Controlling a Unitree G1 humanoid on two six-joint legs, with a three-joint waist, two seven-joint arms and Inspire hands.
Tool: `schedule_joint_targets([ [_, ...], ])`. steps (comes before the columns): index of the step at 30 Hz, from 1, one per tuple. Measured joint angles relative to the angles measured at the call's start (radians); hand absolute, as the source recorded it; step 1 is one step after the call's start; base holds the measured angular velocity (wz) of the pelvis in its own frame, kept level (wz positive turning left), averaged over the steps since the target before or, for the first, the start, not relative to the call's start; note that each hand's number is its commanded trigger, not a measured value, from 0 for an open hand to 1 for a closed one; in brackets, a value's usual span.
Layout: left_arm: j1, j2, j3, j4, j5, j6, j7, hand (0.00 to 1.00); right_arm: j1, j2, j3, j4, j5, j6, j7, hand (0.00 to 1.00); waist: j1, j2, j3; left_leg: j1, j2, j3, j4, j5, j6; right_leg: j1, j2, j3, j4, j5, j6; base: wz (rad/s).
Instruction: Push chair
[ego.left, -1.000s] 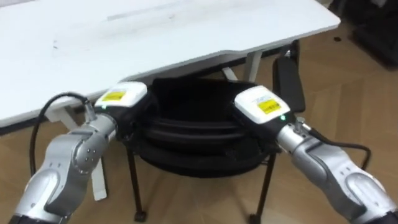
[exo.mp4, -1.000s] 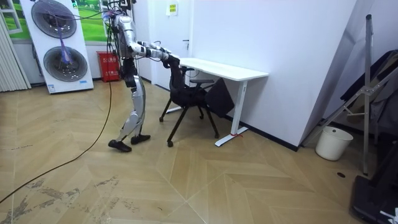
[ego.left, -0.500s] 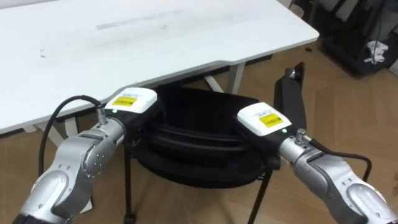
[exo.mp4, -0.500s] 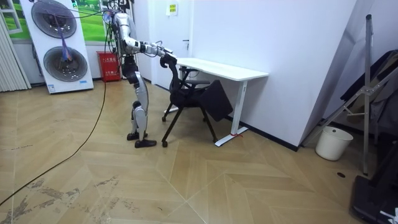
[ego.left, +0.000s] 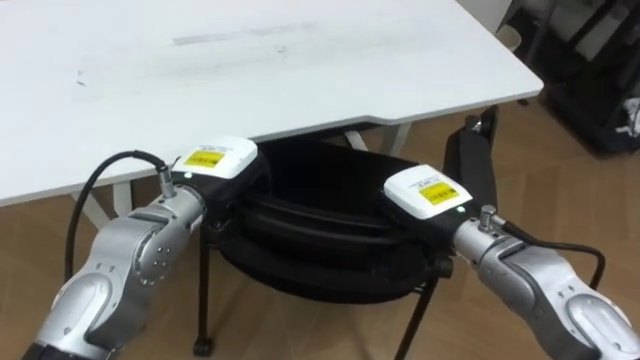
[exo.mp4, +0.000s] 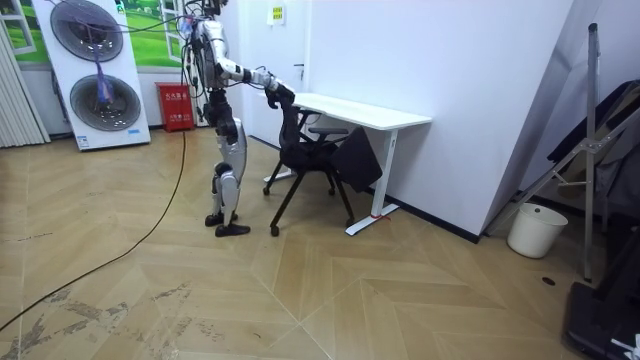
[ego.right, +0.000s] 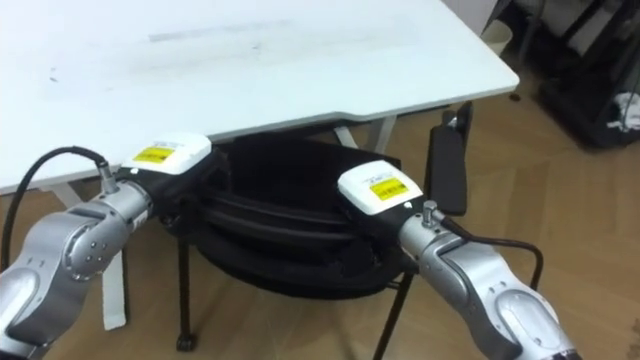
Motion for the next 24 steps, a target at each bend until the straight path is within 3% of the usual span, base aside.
schedule_joint_targets([
  [2, 0.0, 0.0, 0.0, -0.001, 0.0, -0.001, 0.002, 1.0, 0.004, 0.0, 0.0, -0.012, -0.002, 0.007, 0.006, 1.0, 0.001, 0.001, -0.0003, 0.002, -0.002, -0.023, -0.012, 0.004, 0.012, -0.003, 0.003, 0.002, 0.0, -0.001, 0.0, 0.11],
  [5, -0.001, -0.003, 0.002, -0.001, 0.0, -0.004, 0.009, 1.0, 0.005, -0.003, 0.001, -0.026, -0.014, 0.011, 0.009, 1.0, 0.008, 0.003, -0.0011, 0.002, -0.003, -0.071, -0.029, 0.013, 0.064, -0.009, 0.015, 0.002, 0.0, -0.004, -0.005, 0.12],
  [8, 0.0, -0.014, -0.001, 0.002, 0.002, -0.001, 0.009, 1.0, 0.005, -0.01, 0.001, -0.028, -0.016, 0.015, 0.011, 1.0, 0.025, 0.004, -0.0014, 0.003, -0.004, -0.084, -0.026, 0.014, 0.066, -0.008, 0.017, 0.001, 0.001, -0.011, -0.016, 0.04],
  [12, 0.003, -0.035, -0.001, 0.012, 0.007, 0.0, 0.012, 1.0, 0.005, -0.018, 0.001, -0.039, -0.026, 0.029, 0.01, 1.0, 0.053, 0.022, -0.0031, 0.0, -0.003, -0.108, -0.028, 0.016, 0.061, -0.008, 0.02, -0.011, 0.002, -0.019, -0.029, 0.08],
  [16, 0.005, -0.048, 0.0, 0.012, 0.011, -0.001, 0.021, 1.0, 0.004, -0.039, 0.0, -0.049, -0.029, 0.032, 0.015, 1.0, 0.081, 0.025, -0.0037, -0.004, -0.003, -0.133, -0.03, 0.022, 0.051, -0.003, 0.02, -0.037, 0.003, -0.025, -0.033, 0.18],
  [21, 0.006, -0.051, 0.0, 0.011, 0.024, 0.005, 0.016, 1.0, 0.004, -0.028, 0.0, -0.05, -0.043, 0.041, 0.022, 1.0, 0.114, 0.026, -0.004, -0.004, -0.005, -0.156, -0.027, 0.025, 0.046, 0.001, 0.018, -0.059, 0.009, -0.032, -0.034, 0.18],
  [22, 0.007, -0.052, 0.0, 0.011, 0.025, 0.006, 0.015, 0.55, 0.004, -0.027, 0.0, -0.05, -0.045, 0.042, 0.024, 1.0, 0.118, 0.026, -0.004, -0.005, -0.008, -0.164, -0.029, 0.026, 0.045, 0.002, 0.015, -0.06, 0.015, -0.038, -0.034, 0.23],
  [23, 0.007, -0.053, 0.0, 0.011, 0.026, 0.007, 0.013, 0.21, 0.004, -0.027, 0.0, -0.05, -0.045, 0.043, 0.025, 1.0, 0.123, 0.026, -0.004, -0.004, -0.01, -0.164, -0.029, 0.026, 0.045, 0.002, 0.013, -0.059, 0.018, -0.042, -0.033, 0.12],
  [24, 0.008, -0.053, 0.001, 0.01, 0.026, 0.007, 0.007, 0.12, 0.003, -0.027, 0.0, -0.05, -0.045, 0.043, 0.028, 1.0, 0.136, 0.026, -0.0046, -0.003, -0.013, -0.165, -0.031, 0.025, 0.045, 0.002, 0.011, -0.058, 0.019, -0.047, -0.034, 0.09],
])
